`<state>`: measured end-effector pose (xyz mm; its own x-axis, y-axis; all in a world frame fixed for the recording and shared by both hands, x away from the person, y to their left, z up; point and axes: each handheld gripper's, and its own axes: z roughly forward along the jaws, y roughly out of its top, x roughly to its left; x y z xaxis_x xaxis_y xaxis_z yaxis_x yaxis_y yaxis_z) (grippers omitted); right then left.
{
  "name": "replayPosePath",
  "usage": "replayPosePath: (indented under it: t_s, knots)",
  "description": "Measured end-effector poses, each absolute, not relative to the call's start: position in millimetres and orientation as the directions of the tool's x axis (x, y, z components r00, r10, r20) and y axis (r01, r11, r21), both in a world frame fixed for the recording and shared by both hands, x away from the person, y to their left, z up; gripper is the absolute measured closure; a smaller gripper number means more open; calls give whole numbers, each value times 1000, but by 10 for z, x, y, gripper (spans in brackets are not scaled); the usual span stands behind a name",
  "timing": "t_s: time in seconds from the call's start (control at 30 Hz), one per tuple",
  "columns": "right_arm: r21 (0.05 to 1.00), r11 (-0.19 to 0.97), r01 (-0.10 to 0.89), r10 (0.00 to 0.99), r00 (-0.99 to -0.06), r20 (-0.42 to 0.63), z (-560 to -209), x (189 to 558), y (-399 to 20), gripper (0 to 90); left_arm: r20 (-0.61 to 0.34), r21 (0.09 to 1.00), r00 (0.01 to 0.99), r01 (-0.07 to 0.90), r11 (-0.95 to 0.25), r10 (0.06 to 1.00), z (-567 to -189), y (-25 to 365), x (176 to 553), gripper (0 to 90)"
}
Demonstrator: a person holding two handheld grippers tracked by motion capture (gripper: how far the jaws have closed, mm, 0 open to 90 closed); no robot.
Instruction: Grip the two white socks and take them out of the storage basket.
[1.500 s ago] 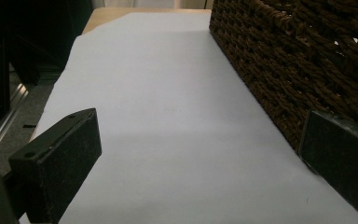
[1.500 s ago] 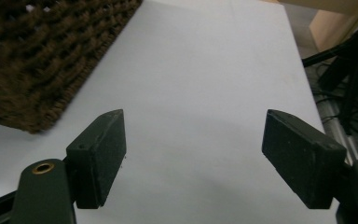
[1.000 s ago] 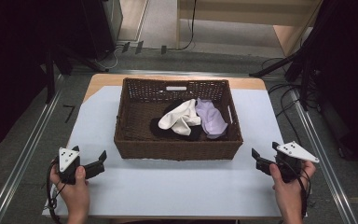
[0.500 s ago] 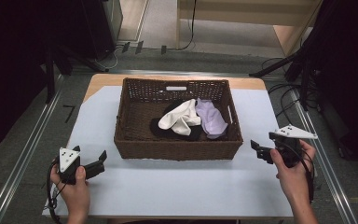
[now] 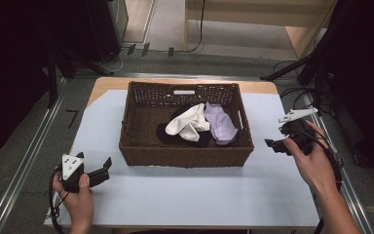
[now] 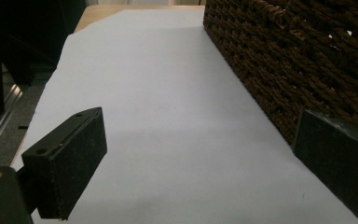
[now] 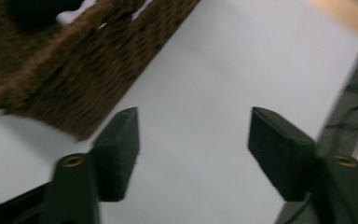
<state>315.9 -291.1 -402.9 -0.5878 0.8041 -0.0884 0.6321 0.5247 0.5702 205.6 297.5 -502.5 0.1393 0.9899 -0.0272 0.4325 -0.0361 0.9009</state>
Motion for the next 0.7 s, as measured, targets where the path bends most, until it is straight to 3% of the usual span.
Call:
replayPosePath:
  t_s: [0.13,0.27,0.47,0.7]
  knots:
    - [532,513,673,773,-632,55,-3949,3257,-2952,436,-25,901,137,431,-37,990,-5025,2970,2054,40]
    - [504,542,673,758,-650,53,-3920,3310,-2907,413,-25,901,138,431,-38,990,-5025,2970,2053,41]
    - [451,606,655,721,-692,37,-3868,3366,-2789,310,-21,902,139,429,-41,990,-5025,2969,2053,45]
    - [437,654,617,677,-736,26,-3734,3416,-2684,290,-22,902,139,430,-40,990,-5025,2969,2054,45]
